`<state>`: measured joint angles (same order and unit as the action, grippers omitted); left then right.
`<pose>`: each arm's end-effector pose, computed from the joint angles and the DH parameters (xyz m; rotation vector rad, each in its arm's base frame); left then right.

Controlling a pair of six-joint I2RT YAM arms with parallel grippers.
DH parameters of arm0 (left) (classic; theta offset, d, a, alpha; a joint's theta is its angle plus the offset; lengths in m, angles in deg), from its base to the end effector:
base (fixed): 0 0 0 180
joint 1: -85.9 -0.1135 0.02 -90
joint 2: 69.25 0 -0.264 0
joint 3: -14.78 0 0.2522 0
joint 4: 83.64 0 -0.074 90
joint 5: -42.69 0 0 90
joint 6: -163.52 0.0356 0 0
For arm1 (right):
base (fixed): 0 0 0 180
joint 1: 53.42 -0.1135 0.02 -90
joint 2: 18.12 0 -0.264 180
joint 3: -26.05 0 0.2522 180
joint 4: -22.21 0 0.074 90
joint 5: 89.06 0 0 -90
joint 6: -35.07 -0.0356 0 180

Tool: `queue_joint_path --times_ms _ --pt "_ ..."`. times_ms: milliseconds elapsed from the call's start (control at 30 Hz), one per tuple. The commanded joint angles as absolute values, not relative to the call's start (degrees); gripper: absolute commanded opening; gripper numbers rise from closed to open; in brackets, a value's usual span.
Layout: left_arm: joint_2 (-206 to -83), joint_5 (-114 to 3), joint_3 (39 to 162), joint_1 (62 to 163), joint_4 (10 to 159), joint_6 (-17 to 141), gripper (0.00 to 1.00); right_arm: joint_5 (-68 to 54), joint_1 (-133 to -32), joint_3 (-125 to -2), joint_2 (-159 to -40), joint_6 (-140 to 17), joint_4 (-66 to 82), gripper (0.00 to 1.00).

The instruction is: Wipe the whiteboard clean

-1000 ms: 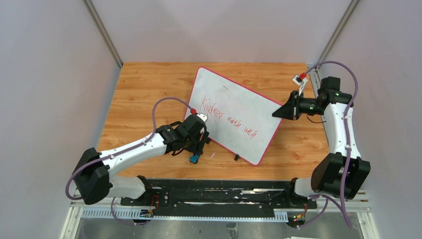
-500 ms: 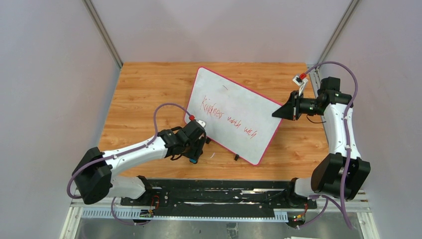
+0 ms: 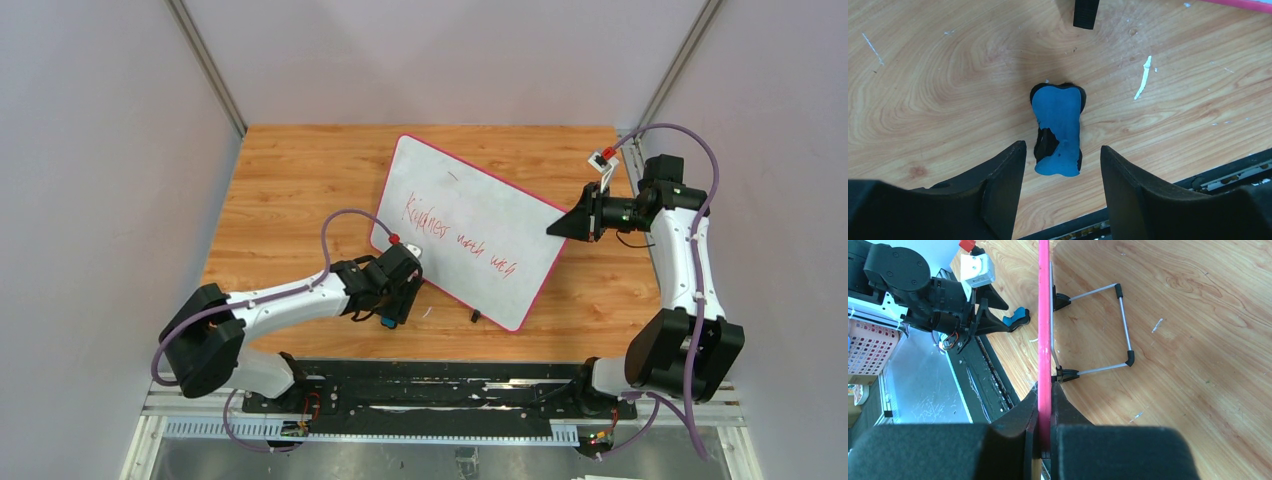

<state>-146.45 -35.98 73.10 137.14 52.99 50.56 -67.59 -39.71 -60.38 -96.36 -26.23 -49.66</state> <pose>0.1625 -0.1912 0.1930 0.5806 2.5689 -0.1840 0.2550 -0.0281 0.3299 -0.5943 2.0006 1.1347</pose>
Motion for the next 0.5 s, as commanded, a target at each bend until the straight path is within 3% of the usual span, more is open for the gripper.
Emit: queue_joint_path --times_ms 0,467 --pt "-148.4 -35.7 73.0 138.0 54.9 50.2 0.60 -65.1 -40.5 -59.6 -95.0 -25.8 -48.7 0.01" --pt "-152.0 -34.5 73.1 138.0 55.7 50.3 0.56 -65.4 -40.4 -59.6 -94.9 -25.7 -48.7 0.01"
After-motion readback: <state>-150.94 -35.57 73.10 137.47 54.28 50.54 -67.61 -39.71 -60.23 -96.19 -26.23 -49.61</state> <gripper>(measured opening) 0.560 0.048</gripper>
